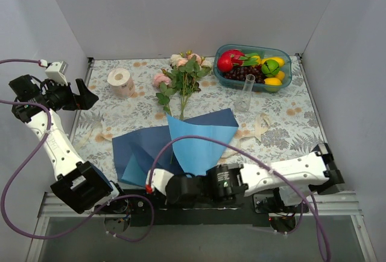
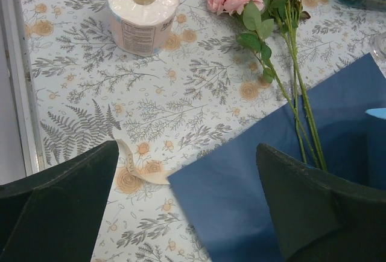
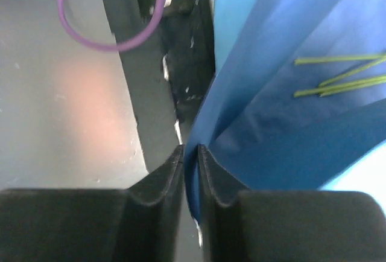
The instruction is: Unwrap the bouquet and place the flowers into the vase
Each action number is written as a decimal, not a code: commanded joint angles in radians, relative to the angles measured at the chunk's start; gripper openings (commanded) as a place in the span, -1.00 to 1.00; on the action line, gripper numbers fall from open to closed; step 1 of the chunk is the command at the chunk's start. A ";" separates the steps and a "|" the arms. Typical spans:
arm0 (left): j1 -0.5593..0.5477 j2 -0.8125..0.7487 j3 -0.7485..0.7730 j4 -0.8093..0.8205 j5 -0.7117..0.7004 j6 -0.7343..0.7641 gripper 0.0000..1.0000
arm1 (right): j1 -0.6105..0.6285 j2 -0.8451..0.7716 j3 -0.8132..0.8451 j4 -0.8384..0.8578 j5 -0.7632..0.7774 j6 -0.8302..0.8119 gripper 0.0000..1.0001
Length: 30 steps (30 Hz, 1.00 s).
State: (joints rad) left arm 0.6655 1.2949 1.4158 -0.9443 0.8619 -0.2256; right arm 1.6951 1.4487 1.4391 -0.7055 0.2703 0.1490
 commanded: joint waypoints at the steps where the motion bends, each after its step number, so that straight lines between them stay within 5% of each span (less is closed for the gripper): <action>1: 0.006 -0.013 0.034 -0.014 0.012 0.012 0.96 | 0.130 0.094 -0.035 -0.158 0.208 0.196 -0.37; 5: 0.005 -0.012 0.045 -0.019 0.011 0.014 0.96 | 0.215 0.154 -0.057 -0.265 0.288 0.355 0.03; 20: 0.005 -0.045 0.055 -0.019 -0.008 0.060 0.96 | 0.445 0.194 0.122 -0.603 0.368 0.863 0.41; 21: 0.005 -0.045 0.054 -0.019 -0.008 0.060 0.96 | 0.451 0.184 0.141 -0.601 0.385 0.862 0.76; 22: 0.005 -0.043 0.055 -0.019 -0.009 0.061 0.96 | 0.468 0.152 0.162 -0.603 0.398 0.870 0.83; 30: 0.003 -0.049 0.069 -0.040 0.025 0.080 0.96 | 0.500 0.107 0.496 -0.595 0.535 0.752 0.94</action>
State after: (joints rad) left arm 0.6655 1.2846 1.4487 -0.9657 0.8547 -0.1745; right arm 2.1937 1.5944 1.7454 -1.2766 0.6720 0.9562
